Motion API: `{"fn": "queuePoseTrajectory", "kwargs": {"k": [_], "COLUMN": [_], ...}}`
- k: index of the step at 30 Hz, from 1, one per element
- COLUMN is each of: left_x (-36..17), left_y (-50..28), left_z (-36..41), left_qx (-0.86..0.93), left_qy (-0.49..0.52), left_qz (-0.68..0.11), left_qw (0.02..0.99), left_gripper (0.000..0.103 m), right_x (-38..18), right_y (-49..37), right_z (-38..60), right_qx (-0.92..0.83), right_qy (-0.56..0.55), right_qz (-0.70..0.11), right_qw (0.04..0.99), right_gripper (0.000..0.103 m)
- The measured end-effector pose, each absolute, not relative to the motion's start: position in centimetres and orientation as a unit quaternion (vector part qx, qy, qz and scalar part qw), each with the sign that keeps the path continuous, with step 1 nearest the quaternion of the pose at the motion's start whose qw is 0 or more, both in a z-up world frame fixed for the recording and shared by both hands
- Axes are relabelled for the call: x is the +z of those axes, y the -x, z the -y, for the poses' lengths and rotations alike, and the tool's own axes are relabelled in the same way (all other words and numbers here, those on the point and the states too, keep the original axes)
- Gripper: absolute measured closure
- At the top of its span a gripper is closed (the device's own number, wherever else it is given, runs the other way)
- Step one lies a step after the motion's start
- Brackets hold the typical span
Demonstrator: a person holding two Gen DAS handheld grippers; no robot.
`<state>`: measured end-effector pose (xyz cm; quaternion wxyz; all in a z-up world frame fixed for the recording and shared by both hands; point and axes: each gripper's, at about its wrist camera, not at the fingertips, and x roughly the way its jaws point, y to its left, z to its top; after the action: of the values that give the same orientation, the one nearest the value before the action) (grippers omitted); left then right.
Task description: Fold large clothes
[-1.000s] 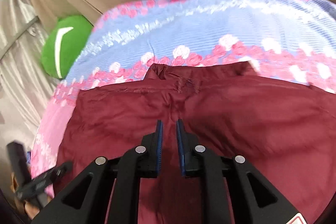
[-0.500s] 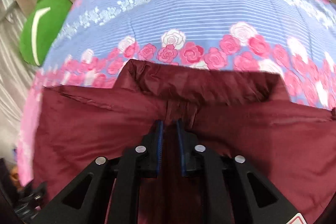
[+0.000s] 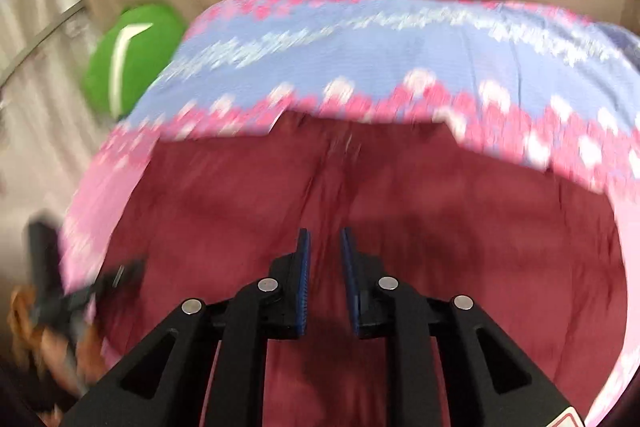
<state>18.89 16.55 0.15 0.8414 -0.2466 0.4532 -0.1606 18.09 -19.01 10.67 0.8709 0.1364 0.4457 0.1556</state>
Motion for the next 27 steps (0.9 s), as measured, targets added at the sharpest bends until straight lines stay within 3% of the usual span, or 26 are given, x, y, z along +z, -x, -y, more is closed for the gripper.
{"fn": "queuePoseTrajectory", "kwargs": {"k": [2, 5, 9, 13, 17, 22, 27], "left_x": [0.6, 2.1, 4.7, 6.8, 10.0, 14.2, 15.0], "left_y": [-18.6, -17.5, -16.0, -15.0, -14.3, -13.6, -13.9], "left_z": [-16.4, -16.1, -15.4, -14.4, -11.9, -4.9, 3.7], "left_qx": [-0.168, -0.174, -0.179, -0.194, -0.226, -0.305, -0.351], "left_qy": [0.247, 0.244, 0.230, 0.218, 0.192, 0.149, 0.100], "left_qz": [-0.449, -0.432, -0.409, -0.390, -0.363, -0.334, -0.341], "left_qw": [0.842, 0.851, 0.865, 0.873, 0.883, 0.879, 0.866], "left_gripper": [0.081, 0.091, 0.092, 0.094, 0.094, 0.094, 0.094], "right_x": [10.2, 9.4, 8.4, 5.1, 4.5, 3.5, 2.4], "right_y": [-17.3, -18.2, -22.5, -26.5, -27.4, -28.1, -28.3], "right_z": [18.7, 17.7, 16.7, 15.1, 15.7, 17.4, 18.8], "right_qx": [0.162, 0.147, 0.161, 0.173, 0.195, 0.226, 0.255], "right_qy": [-0.128, -0.101, -0.117, -0.117, -0.141, -0.202, -0.264], "right_qz": [-0.459, -0.463, -0.474, -0.538, -0.546, -0.557, -0.563], "right_qw": [0.864, 0.868, 0.857, 0.816, 0.803, 0.773, 0.740], "right_gripper": [0.085, 0.089, 0.096, 0.102, 0.103, 0.103, 0.103]}}
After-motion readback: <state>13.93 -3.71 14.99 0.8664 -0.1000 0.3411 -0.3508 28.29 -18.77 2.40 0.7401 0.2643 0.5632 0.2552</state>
